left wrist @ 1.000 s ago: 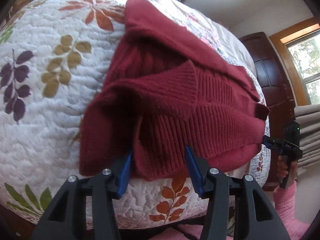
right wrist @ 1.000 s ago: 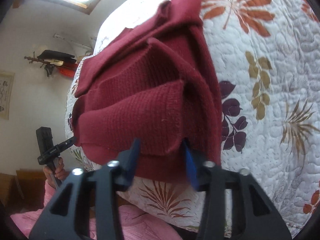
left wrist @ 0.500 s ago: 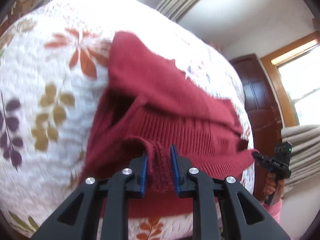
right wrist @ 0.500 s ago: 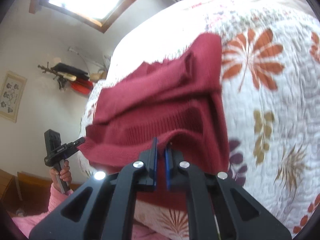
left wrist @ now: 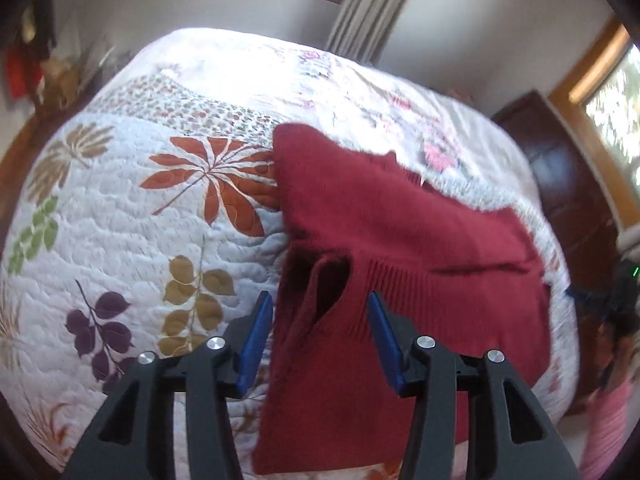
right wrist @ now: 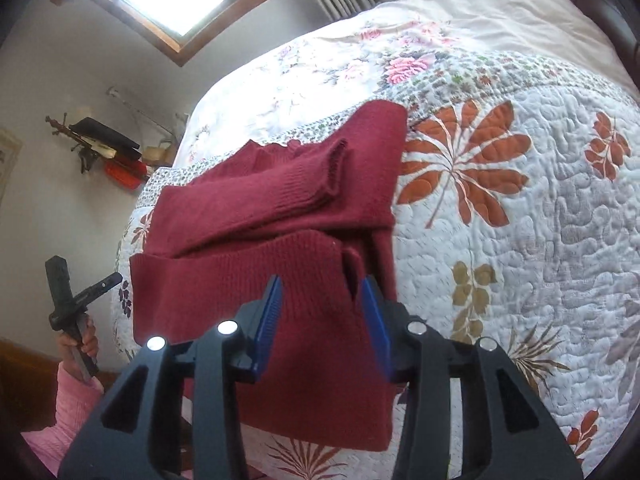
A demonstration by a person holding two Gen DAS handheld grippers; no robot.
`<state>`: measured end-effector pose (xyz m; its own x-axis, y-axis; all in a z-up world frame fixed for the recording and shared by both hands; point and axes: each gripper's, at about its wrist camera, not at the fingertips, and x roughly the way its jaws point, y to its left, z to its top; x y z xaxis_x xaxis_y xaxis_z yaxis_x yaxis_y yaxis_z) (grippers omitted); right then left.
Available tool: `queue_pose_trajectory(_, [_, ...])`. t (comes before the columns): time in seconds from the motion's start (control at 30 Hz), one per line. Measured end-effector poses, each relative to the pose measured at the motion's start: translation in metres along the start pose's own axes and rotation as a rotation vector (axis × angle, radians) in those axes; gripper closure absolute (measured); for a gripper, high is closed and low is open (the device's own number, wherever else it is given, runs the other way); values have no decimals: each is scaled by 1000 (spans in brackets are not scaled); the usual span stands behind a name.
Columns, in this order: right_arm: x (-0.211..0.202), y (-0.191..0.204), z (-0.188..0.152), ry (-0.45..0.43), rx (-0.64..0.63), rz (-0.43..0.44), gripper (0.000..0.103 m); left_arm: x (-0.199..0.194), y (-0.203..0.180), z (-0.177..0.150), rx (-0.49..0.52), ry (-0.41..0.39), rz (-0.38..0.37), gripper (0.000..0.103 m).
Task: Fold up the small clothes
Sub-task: 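Grasp the folded hem edge with both grippers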
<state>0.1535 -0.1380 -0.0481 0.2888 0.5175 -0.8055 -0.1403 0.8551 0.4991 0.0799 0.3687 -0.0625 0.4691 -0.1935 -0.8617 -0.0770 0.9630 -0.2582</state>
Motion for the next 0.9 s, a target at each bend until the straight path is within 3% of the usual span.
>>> queue_pose_trajectory(0.17, [13, -2, -5, 33, -4, -13, 61, 24, -20, -1, 133, 37, 59, 50])
queue_pose_trajectory(0.3, [18, 1, -7, 45, -23, -23, 57, 46, -16, 7, 134, 61, 123, 47])
queue_pose_trajectory(0.37, [19, 1, -8, 51, -28, -26, 55, 50, -13, 10, 126, 71, 97, 49])
queue_pose_trajectory(0.47, [23, -2, -7, 65, -21, -32, 55, 53, -18, 12, 152, 83, 55, 62])
queue_pose_trajectory(0.53, [26, -4, -6, 70, -14, -32, 55, 58, -22, 12, 163, 99, 30, 84])
queue_pose_trajectory(0.6, [27, -4, -5, 70, -12, -29, 55, 59, -24, 13, 162, 111, 2, 92])
queue_pose_trajectory(0.73, [26, -2, 1, 61, -35, -26, 55, 50, -30, 10, 171, 89, -26, 95])
queue_pose_trajectory(0.9, [25, 8, 5, 62, -128, -29, 46, 48, -26, 11, 161, 79, -22, 95])
